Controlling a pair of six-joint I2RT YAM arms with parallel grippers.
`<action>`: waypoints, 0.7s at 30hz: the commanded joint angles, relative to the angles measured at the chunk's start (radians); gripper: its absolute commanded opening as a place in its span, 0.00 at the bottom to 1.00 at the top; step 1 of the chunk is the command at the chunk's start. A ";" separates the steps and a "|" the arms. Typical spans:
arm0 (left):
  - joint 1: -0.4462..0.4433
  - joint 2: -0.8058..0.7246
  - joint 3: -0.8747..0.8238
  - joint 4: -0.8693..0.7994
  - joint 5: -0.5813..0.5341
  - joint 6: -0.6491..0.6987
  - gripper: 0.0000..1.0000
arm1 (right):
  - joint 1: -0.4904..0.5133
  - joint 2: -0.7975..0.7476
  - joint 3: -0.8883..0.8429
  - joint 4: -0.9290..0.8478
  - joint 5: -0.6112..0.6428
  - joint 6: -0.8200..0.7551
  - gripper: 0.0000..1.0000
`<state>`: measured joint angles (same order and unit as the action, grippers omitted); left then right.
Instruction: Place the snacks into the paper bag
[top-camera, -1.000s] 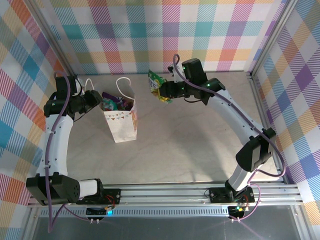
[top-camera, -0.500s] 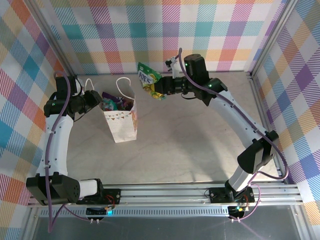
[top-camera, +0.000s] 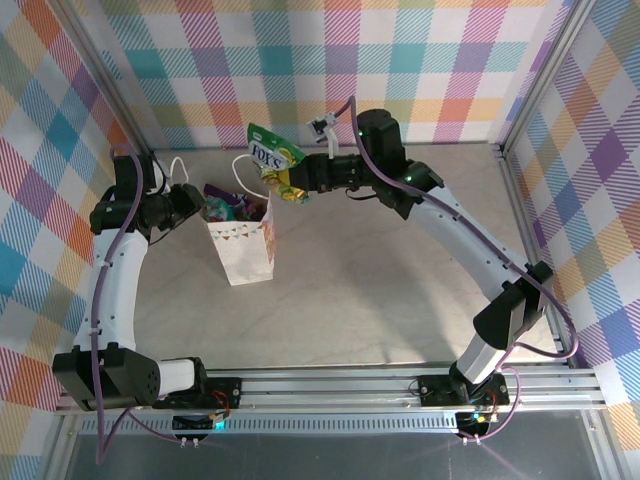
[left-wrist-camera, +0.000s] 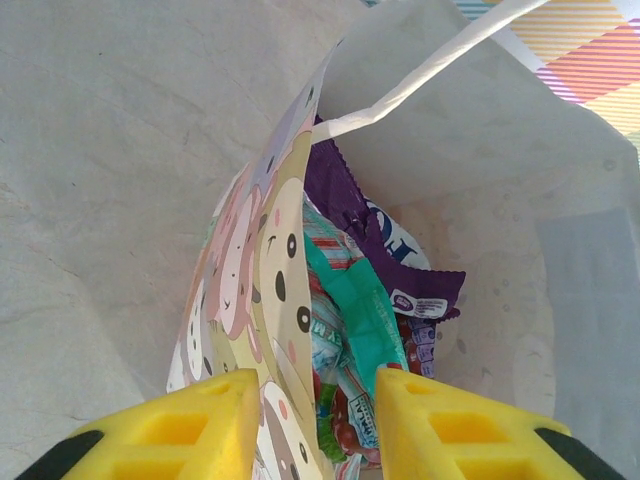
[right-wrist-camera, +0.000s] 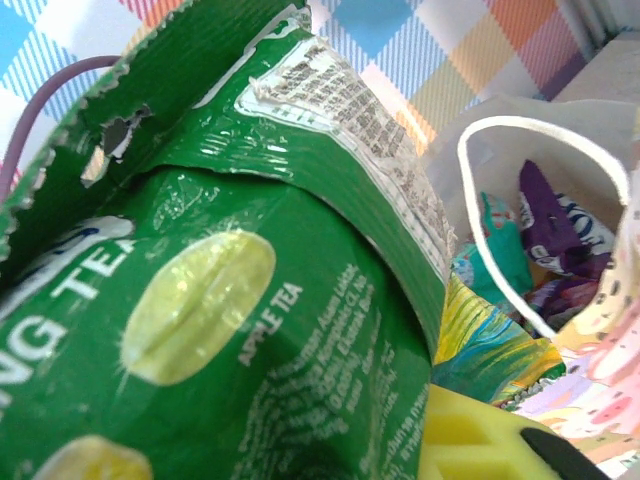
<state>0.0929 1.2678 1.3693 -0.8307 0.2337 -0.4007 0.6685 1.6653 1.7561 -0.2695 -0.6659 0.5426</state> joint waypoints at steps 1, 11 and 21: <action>-0.004 -0.001 -0.013 0.021 0.002 0.003 0.35 | 0.013 -0.006 0.043 0.106 -0.038 0.029 0.30; -0.002 -0.002 -0.018 0.012 -0.008 0.002 0.35 | 0.054 0.092 0.067 0.236 -0.080 0.175 0.30; 0.001 -0.003 -0.012 -0.012 -0.030 0.028 0.34 | 0.105 0.210 0.177 0.233 -0.113 0.248 0.31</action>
<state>0.0929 1.2686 1.3632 -0.8352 0.2150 -0.3923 0.7540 1.8610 1.8633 -0.1051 -0.7311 0.7536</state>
